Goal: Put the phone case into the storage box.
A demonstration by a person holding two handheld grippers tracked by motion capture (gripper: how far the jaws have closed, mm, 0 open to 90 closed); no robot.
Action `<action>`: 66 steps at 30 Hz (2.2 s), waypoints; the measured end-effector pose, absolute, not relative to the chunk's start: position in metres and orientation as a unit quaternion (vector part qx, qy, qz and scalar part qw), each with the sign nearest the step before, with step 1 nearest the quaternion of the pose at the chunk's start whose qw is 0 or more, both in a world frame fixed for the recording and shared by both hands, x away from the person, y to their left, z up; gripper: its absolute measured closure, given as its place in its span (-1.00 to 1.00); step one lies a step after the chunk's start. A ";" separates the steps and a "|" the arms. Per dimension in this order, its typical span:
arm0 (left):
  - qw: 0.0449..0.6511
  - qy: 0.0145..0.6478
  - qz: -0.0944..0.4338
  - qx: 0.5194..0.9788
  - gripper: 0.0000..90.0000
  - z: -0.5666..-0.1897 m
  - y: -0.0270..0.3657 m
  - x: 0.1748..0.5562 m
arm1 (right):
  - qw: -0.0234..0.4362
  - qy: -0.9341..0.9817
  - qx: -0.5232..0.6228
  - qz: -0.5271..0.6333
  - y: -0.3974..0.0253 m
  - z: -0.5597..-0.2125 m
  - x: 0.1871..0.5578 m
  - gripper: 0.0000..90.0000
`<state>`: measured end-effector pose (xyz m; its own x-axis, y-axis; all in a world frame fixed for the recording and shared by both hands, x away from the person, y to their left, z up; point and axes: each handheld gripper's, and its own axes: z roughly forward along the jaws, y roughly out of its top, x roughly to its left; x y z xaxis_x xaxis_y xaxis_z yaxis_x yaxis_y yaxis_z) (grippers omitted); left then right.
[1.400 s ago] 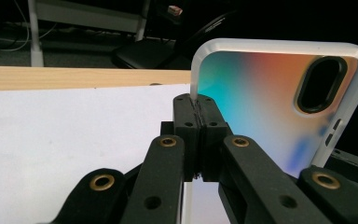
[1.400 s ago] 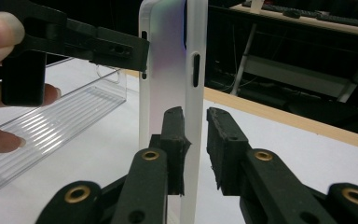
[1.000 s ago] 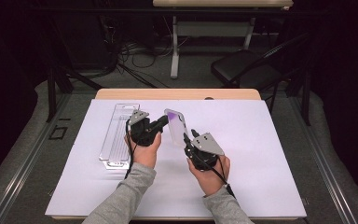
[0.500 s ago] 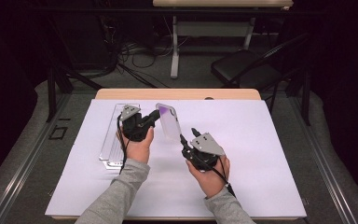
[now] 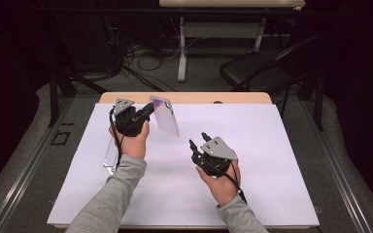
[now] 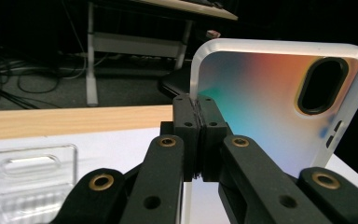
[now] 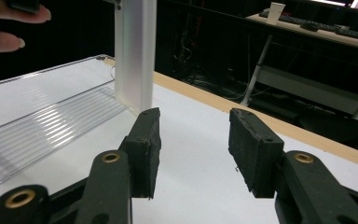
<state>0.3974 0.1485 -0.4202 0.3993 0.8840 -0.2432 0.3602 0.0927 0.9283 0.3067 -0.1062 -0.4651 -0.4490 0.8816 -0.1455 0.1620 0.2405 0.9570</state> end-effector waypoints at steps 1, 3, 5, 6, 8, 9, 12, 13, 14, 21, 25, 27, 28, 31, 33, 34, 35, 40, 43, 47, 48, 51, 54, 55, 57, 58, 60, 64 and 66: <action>0.549 0.496 0.239 0.629 0.98 -0.419 0.150 0.399 | 0.368 0.695 0.375 0.491 -0.107 -0.465 0.307 0.19; 0.547 0.498 0.246 0.626 0.98 -0.416 0.154 0.402 | 0.367 0.695 0.375 0.492 -0.109 -0.465 0.307 0.16; 0.543 0.502 0.253 0.624 0.98 -0.413 0.158 0.406 | 0.366 0.697 0.376 0.488 -0.110 -0.465 0.308 0.12; 0.541 0.503 0.258 0.622 0.98 -0.411 0.160 0.408 | 0.367 0.697 0.377 0.488 -0.111 -0.465 0.308 0.10; 0.537 0.507 0.264 0.621 0.98 -0.408 0.165 0.411 | 0.367 0.697 0.378 0.487 -0.112 -0.465 0.308 0.05; 0.536 0.509 0.267 0.619 0.98 -0.407 0.167 0.413 | 0.366 0.698 0.377 0.487 -0.113 -0.465 0.308 0.03; 0.532 0.513 0.275 0.615 0.98 -0.403 0.173 0.418 | 0.368 0.697 0.373 0.490 -0.115 -0.465 0.309 -0.04; 0.531 0.514 0.277 0.613 0.98 -0.402 0.175 0.419 | 0.371 0.696 0.373 0.489 -0.116 -0.465 0.309 -0.04; 0.530 0.516 0.280 0.613 0.98 -0.401 0.177 0.421 | 0.371 0.695 0.375 0.488 -0.117 -0.465 0.309 -0.04; 0.528 0.520 0.296 0.603 0.98 -0.390 0.189 0.431 | 0.369 0.691 0.387 0.487 -0.124 -0.464 0.311 -0.11; 0.524 0.522 0.305 0.600 0.98 -0.384 0.196 0.435 | 0.371 0.690 0.386 0.488 -0.126 -0.465 0.311 -0.18; 0.522 0.523 0.311 0.598 0.98 -0.382 0.198 0.437 | 0.372 0.690 0.387 0.486 -0.127 -0.465 0.312 -0.21; 0.522 0.523 0.311 0.597 0.98 -0.381 0.200 0.437 | 0.370 0.690 0.387 0.487 -0.128 -0.465 0.313 -0.22; 0.521 0.527 0.313 0.594 0.98 -0.380 0.204 0.439 | 0.368 0.690 0.387 0.489 -0.128 -0.465 0.313 -0.25; 0.519 0.529 0.316 0.592 0.98 -0.380 0.206 0.440 | 0.367 0.691 0.386 0.489 -0.128 -0.465 0.313 -0.28; 0.519 0.531 0.317 0.590 0.98 -0.380 0.208 0.441 | 0.366 0.692 0.384 0.489 -0.127 -0.465 0.313 -0.28; 0.518 0.532 0.317 0.589 0.98 -0.380 0.209 0.441 | 0.366 0.693 0.384 0.488 -0.127 -0.466 0.313 -0.29; 0.513 0.536 0.322 0.588 0.98 -0.381 0.214 0.444 | 0.366 0.694 0.383 0.488 -0.126 -0.466 0.313 -0.32; 0.511 0.538 0.323 0.588 0.98 -0.381 0.216 0.445 | 0.368 0.695 0.382 0.485 -0.126 -0.467 0.313 -0.35; 0.508 0.539 0.327 0.587 0.98 -0.381 0.218 0.447 | 0.368 0.697 0.383 0.481 -0.126 -0.468 0.314 -0.42; 0.508 0.539 0.328 0.586 0.98 -0.381 0.220 0.448 | 0.367 0.698 0.384 0.480 -0.126 -0.468 0.314 -0.44; 0.504 0.544 0.331 0.584 0.98 -0.382 0.223 0.450 | 0.369 0.698 0.384 0.478 -0.126 -0.468 0.314 -0.52; 0.503 0.548 0.332 0.581 0.98 -0.383 0.227 0.453 | 0.370 0.699 0.384 0.477 -0.126 -0.468 0.314 -0.60; 0.502 0.548 0.333 0.580 0.98 -0.383 0.229 0.454 | 0.370 0.699 0.384 0.477 -0.126 -0.468 0.314 -0.62; 0.503 0.550 0.333 0.578 0.98 -0.383 0.231 0.456 | 0.373 0.697 0.383 0.478 -0.126 -0.468 0.314 -0.66; 0.502 0.549 0.333 0.579 0.98 -0.383 0.232 0.457 | 0.374 0.697 0.382 0.478 -0.126 -0.468 0.314 -0.66; 0.499 0.549 0.336 0.580 0.98 -0.383 0.233 0.459 | 0.374 0.695 0.382 0.480 -0.126 -0.467 0.314 -0.68; 0.498 0.551 0.338 0.579 0.98 -0.382 0.236 0.462 | 0.369 0.695 0.382 0.484 -0.127 -0.467 0.314 -0.71; 0.496 0.554 0.339 0.577 0.98 -0.383 0.238 0.464 | 0.366 0.695 0.383 0.486 -0.127 -0.467 0.315 -0.77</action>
